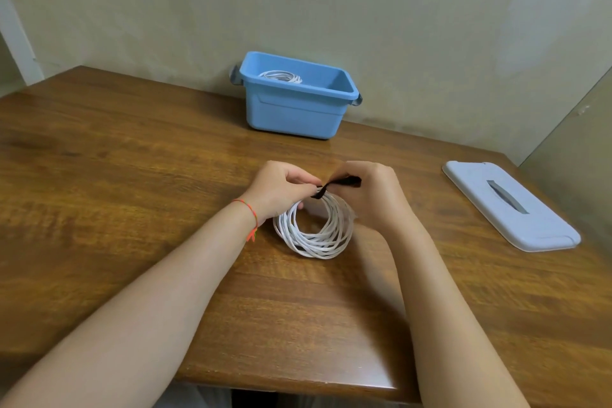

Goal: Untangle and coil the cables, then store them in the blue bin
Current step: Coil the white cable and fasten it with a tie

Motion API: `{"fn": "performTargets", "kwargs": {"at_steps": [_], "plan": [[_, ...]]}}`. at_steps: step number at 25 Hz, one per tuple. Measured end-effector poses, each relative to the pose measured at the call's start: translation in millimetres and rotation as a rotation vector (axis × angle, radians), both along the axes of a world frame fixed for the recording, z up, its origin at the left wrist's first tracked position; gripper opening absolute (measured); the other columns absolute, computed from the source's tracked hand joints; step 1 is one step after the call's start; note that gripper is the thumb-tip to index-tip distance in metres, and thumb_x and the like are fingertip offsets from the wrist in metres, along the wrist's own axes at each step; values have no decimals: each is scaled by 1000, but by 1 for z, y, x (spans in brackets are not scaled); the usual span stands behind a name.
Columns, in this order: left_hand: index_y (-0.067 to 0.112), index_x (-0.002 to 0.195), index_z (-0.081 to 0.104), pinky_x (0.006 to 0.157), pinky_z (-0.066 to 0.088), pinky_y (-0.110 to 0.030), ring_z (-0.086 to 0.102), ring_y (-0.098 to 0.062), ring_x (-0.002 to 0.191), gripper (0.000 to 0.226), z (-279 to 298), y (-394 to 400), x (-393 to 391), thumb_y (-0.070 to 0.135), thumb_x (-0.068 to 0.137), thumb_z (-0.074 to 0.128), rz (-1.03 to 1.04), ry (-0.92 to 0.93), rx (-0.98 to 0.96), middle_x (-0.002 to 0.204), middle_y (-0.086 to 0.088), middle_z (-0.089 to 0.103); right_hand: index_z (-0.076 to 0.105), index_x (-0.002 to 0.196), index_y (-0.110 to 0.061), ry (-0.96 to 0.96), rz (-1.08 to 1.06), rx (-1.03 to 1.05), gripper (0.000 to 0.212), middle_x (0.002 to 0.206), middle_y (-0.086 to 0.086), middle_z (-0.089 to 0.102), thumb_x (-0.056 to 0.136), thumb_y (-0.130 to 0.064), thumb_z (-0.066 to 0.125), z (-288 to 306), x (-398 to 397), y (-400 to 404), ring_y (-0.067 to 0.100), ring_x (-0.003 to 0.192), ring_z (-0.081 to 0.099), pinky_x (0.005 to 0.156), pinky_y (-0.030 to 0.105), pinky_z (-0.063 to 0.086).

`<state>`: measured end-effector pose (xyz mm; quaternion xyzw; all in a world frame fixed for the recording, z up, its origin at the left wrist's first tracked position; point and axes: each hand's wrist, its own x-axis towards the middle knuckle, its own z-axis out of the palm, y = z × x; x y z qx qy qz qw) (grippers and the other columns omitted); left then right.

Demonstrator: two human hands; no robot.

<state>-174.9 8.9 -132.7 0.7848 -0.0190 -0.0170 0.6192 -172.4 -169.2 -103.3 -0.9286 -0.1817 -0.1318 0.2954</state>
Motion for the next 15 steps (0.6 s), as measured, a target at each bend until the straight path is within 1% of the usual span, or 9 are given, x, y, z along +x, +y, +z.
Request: {"fn": "performTargets", "kwargs": {"at_steps": [2, 3, 5, 6, 8, 9, 10, 12, 15], "plan": [[23, 91, 78, 71, 60, -26, 72, -20, 83, 14, 0, -1, 1, 10, 84, 76, -8, 6, 4, 89, -1, 76, 79, 86, -25, 89, 42, 129, 11, 79, -12, 73, 81, -15, 78, -1, -1, -2, 3, 79, 66, 71, 18, 51], [23, 90, 77, 71, 60, -26, 72, -21, 85, 14, 0, -2, 1, 10, 84, 76, -12, 8, 7, 88, -1, 76, 80, 88, -28, 133, 72, 167, 14, 81, -13, 74, 82, -15, 78, -1, -1, -4, 2, 81, 67, 72, 17, 51], [24, 88, 76, 70, 60, -25, 72, -20, 86, 15, 1, -4, 1, 10, 83, 77, -12, 12, 5, 89, -2, 76, 80, 90, -31, 209, 113, 225, 17, 84, -12, 75, 83, -16, 78, -2, -1, -6, 5, 83, 68, 70, 21, 56], [25, 87, 76, 70, 59, -24, 71, -18, 86, 16, 2, -4, 0, 10, 83, 76, -10, 15, 2, 88, -1, 75, 80, 89, -30, 229, 109, 255, 15, 84, -10, 75, 82, -17, 79, -2, 0, -6, 7, 82, 69, 68, 23, 57], [29, 84, 76, 71, 59, -25, 71, -15, 85, 17, 3, -3, -1, 12, 84, 76, -12, 14, 13, 86, 2, 76, 78, 87, -20, 237, 63, 308, 7, 81, -5, 74, 81, -18, 80, -4, 2, -6, 7, 70, 64, 62, 18, 52], [30, 84, 76, 72, 59, -25, 71, -15, 83, 17, 4, -3, -1, 13, 84, 76, -18, 10, 27, 85, 4, 76, 76, 85, -15, 233, 36, 321, 8, 78, 0, 71, 81, -19, 80, -5, 3, -5, 7, 64, 58, 58, 15, 47], [30, 85, 76, 70, 58, -24, 70, -13, 78, 16, 4, -3, -2, 14, 84, 76, -27, 8, 36, 85, 5, 76, 73, 86, -11, 226, 19, 328, 12, 77, 4, 69, 81, -20, 80, -7, 3, -4, 7, 63, 54, 57, 15, 44], [28, 88, 76, 64, 54, -19, 68, -10, 71, 14, 6, -4, -4, 15, 84, 76, -36, 9, 24, 84, 5, 75, 70, 87, -9, 195, 20, 333, 10, 81, 5, 69, 84, -17, 76, -10, 4, 0, 9, 67, 56, 61, 18, 45], [28, 85, 76, 64, 54, -20, 67, -10, 67, 14, 7, -5, -4, 15, 84, 74, -18, -4, 24, 78, 4, 75, 69, 85, -13, 146, 7, 403, 3, 81, 5, 70, 86, -12, 72, -14, 6, 3, 20, 79, 64, 71, 31, 51]]}}
